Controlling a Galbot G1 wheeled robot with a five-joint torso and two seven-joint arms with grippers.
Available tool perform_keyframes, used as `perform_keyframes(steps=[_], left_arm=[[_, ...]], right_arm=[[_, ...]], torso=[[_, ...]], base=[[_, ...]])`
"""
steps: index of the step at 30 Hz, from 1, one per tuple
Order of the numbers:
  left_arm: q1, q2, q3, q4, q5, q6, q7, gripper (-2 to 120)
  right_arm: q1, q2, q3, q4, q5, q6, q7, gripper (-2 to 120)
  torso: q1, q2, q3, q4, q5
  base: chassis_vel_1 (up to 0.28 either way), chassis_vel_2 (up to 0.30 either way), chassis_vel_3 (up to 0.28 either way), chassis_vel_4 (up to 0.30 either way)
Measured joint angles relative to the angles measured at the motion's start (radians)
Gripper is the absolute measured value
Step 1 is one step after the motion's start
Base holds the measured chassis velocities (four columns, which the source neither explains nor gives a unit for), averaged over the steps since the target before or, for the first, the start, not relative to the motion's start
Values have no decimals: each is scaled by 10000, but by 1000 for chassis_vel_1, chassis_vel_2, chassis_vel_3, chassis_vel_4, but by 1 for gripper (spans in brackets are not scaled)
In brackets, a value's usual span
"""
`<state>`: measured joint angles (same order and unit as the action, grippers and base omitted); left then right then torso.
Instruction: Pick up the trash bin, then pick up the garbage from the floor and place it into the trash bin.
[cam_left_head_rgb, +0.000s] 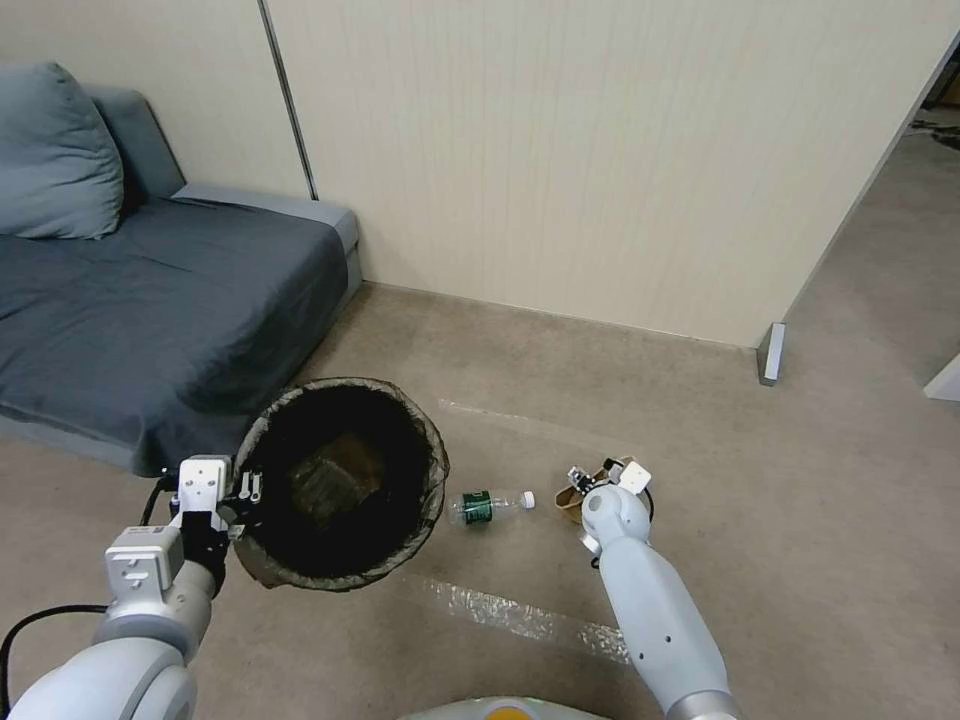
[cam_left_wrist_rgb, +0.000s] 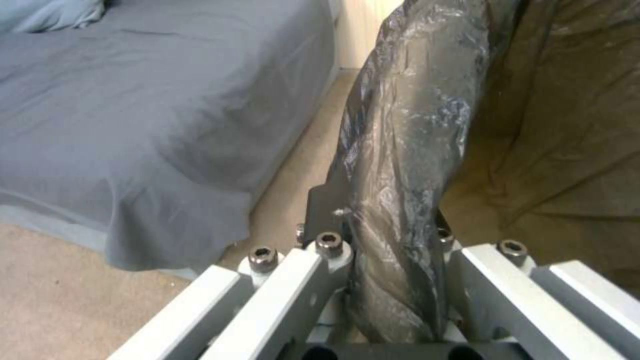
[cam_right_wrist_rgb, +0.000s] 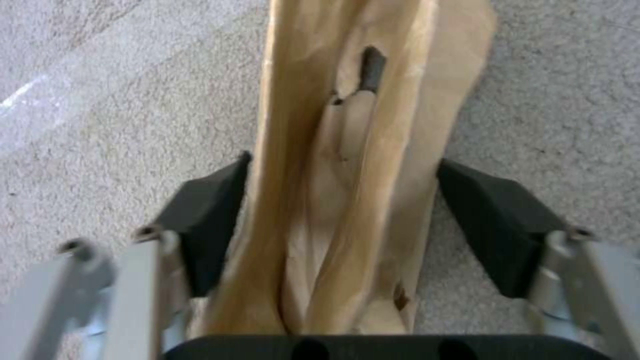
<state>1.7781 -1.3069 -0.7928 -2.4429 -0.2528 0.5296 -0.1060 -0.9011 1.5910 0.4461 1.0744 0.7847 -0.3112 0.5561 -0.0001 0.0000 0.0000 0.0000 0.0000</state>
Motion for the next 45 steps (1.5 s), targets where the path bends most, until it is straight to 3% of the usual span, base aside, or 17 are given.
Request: perform_keyframes(steps=[3, 5, 7, 18, 27, 32, 39, 45], left_arm=[[-18, 19, -1, 14, -4, 0, 4, 3], [-20, 20, -2, 16, -5, 0, 4, 3], [-21, 20, -2, 34, -6, -1, 6, 3], [-50, 79, 5, 87, -29, -18, 17, 3], [-62, 82, 51, 112, -32, -22, 23, 3], [-50, 101, 67, 112, -39, -22, 27, 3], [-57, 201, 135, 112, -46, 7, 47, 3], [-43, 265, 144, 112, -64, 29, 50, 3]], right_arm=[[-36, 0, 0, 41, -79, 8, -5, 53], [-45, -1, 1, 55, -89, 8, -6, 52], [-92, -10, 4, 122, -137, 11, -9, 40], [-182, -14, 46, 163, -482, 81, -81, 2], [-282, -98, 40, 538, -877, 137, -104, 0], [-654, -422, -54, 2045, -1221, 73, -292, 0], [-1346, -1895, -846, 5991, -1027, -635, -733, 0], [-1359, -2862, -1527, 8166, -445, -1054, -1572, 0]], torso=[[0, 0, 0, 0, 0], [1, 0, 0, 0, 0], [0, 0, 0, 0, 0], [1, 0, 0, 0, 0], [1, 0, 0, 0, 2], [0, 0, 0, 1, 3], [1, 1, -1, -2, 0], [1, 0, 0, 0, 2]], base=[[0, 0, 0, 0], [0, 0, 0, 0], [0, 0, 0, 0], [0, 0, 0, 0], [0, 0, 0, 0], [0, 0, 0, 0], [0, 0, 0, 0], [0, 0, 0, 0]])
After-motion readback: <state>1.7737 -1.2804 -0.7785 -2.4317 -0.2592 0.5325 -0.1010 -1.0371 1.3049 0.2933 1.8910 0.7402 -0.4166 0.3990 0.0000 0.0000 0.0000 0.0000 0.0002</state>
